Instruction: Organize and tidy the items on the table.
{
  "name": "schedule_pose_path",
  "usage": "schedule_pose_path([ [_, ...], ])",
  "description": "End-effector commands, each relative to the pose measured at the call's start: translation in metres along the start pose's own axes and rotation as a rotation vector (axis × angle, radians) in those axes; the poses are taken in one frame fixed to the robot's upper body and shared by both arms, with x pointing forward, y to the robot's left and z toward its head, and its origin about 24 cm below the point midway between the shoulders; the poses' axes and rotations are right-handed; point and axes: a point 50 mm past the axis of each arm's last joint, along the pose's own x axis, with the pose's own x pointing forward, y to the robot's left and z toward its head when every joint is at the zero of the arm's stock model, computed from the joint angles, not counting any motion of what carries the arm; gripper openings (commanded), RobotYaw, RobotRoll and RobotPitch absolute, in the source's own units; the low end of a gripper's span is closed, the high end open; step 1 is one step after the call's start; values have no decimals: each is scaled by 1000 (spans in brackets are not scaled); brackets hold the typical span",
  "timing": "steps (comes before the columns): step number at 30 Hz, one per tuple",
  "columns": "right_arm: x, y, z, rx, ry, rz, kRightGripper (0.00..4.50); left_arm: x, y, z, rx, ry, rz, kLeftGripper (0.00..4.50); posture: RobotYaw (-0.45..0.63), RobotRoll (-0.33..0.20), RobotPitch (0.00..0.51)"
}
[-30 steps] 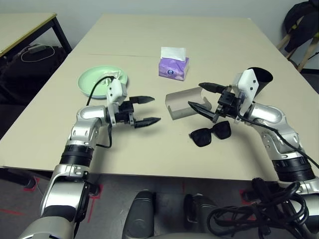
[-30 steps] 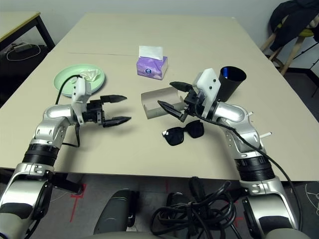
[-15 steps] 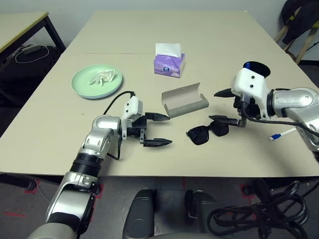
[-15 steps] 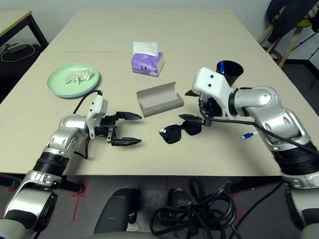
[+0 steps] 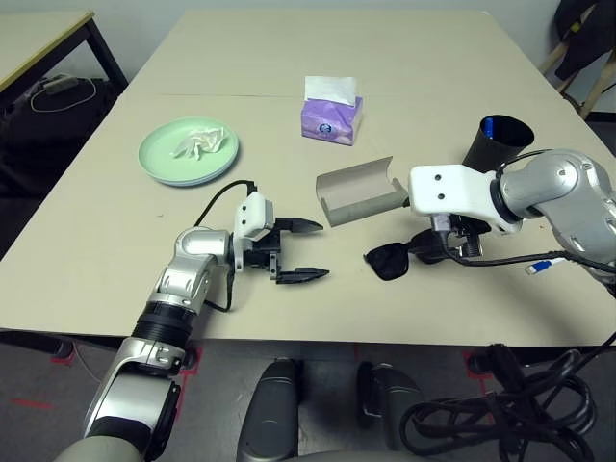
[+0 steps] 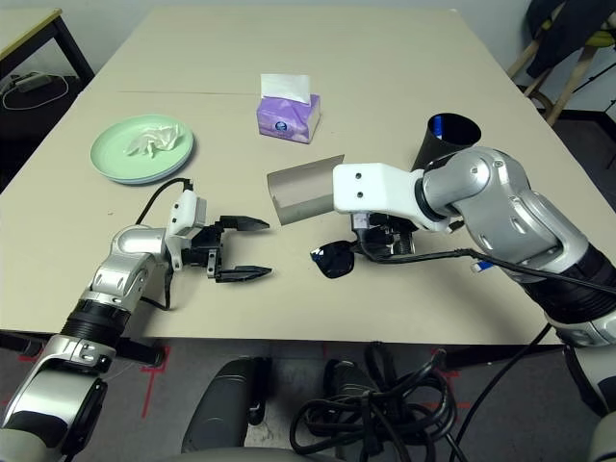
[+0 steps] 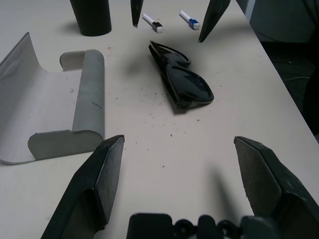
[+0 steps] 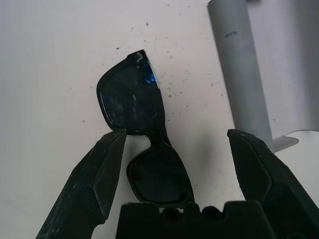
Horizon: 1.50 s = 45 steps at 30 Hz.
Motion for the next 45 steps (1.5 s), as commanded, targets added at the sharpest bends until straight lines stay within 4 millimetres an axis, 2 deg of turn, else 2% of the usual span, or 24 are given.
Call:
schedule_pose_path([
  [1,4,-2,0,-21,47,43,4500,3,-5,1,11,9,-28,4459,147,0,177],
  [14,14,-9,1,-71,132,140,4500,10,-13,2,13,-3,-5,4459,190,0,186],
  [27,20,-16,-2,-199,224,150,4500,16,-13,3,26,-10,9,4459,209,0,186],
  [45,27,-10,-4,-170,219,202,4500,17,-12,3,38,-8,14,4459,220,0,175],
])
